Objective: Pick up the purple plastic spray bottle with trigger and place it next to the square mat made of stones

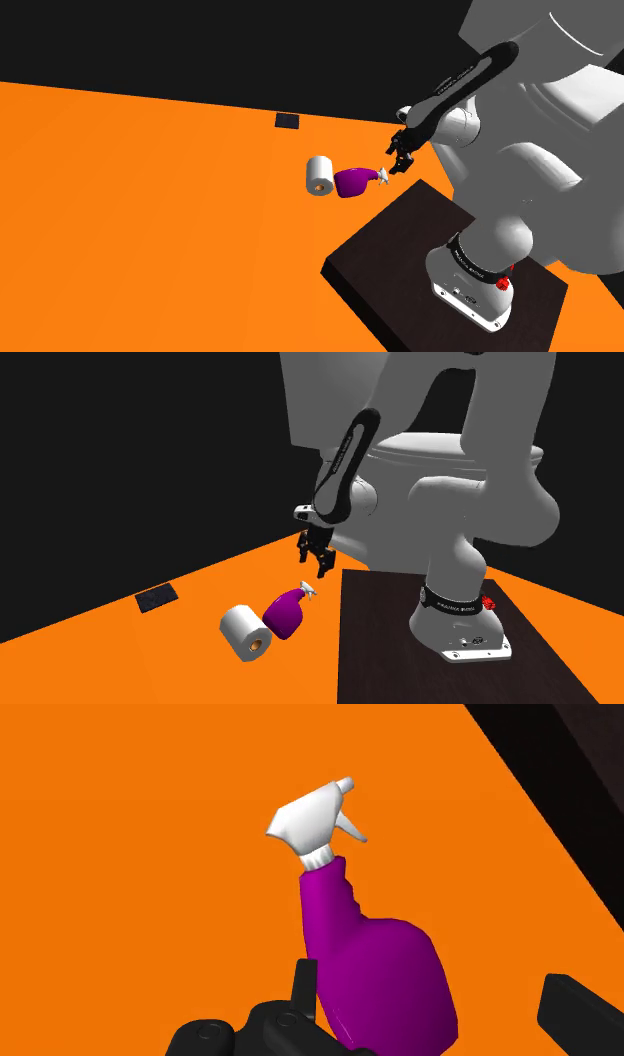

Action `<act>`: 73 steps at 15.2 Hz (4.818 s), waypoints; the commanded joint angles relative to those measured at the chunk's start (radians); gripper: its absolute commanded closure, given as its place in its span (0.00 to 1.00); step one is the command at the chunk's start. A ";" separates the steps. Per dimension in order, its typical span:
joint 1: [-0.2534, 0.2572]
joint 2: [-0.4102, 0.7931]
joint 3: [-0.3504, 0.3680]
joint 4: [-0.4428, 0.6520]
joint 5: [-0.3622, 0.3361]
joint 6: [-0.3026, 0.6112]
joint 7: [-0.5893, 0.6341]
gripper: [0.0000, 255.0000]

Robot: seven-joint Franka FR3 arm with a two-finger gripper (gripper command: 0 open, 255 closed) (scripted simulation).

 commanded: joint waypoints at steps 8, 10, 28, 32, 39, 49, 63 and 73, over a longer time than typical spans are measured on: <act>1.017 -0.385 -1.083 0.221 -0.119 0.228 -0.263 0.00; 1.054 -0.419 -1.115 0.239 -0.116 0.250 -0.266 0.00; 1.138 -0.516 -1.181 0.293 -0.107 0.304 -0.275 1.00; 1.138 -0.516 -1.181 0.293 -0.107 0.304 -0.275 1.00; 1.075 -0.411 -1.111 0.248 -0.105 0.239 -0.252 1.00; 0.884 -0.243 -0.906 0.190 -0.088 0.111 -0.225 1.00; 0.572 -0.074 -0.495 0.196 0.037 -0.070 -0.214 1.00; 1.242 -0.199 -0.956 0.447 -0.218 -0.097 0.215 1.00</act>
